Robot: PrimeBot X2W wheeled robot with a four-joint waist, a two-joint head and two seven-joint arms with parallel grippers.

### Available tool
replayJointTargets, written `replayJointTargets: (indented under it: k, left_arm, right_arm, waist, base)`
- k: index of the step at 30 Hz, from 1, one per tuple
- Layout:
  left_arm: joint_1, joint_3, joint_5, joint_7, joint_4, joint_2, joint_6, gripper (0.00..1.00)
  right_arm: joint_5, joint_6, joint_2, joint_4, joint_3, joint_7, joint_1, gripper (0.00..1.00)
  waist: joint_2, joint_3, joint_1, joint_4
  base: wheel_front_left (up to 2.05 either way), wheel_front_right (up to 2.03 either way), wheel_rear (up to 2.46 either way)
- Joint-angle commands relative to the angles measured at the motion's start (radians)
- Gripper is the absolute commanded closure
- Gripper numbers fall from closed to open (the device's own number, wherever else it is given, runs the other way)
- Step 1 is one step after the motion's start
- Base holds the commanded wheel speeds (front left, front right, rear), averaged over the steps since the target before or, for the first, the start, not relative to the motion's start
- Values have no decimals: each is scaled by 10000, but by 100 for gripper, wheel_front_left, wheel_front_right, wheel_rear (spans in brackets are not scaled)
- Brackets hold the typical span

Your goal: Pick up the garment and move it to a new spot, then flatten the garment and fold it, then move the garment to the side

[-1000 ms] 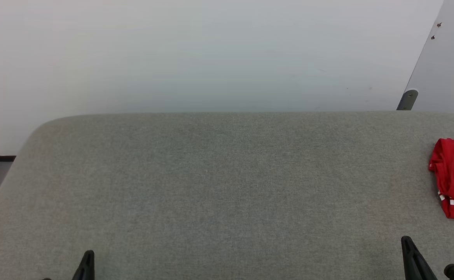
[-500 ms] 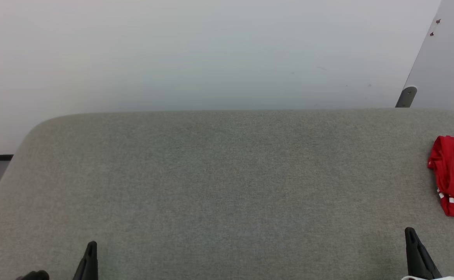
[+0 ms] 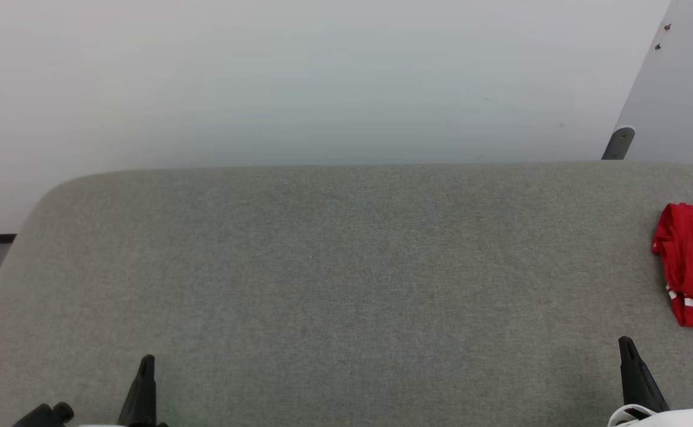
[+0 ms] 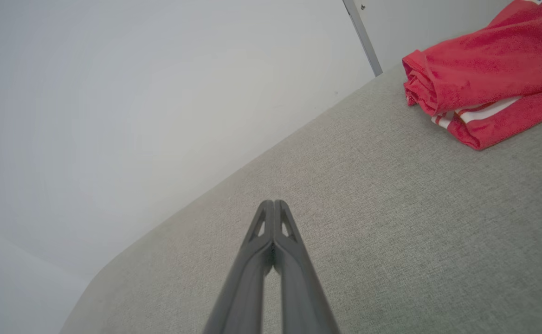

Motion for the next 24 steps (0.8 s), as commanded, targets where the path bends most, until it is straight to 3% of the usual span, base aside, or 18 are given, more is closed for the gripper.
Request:
replayJointTargets:
  k: [1,24]
  left_arm:
    - [-268,73,-227,45,-109,65,-12,100]
    - [-765,195,-2594,795,-65,-346,-19,100]
  right_arm:
    - [320,-3,-8,-87,-36,48,-242,100]
    - [3302,-4,84,121,-137,782,-722,100]
  waist:
    - [0,5,0,-4]
    - [0,146,0,-95]
  base:
    - [0,0,0]
    - [0,0,0]
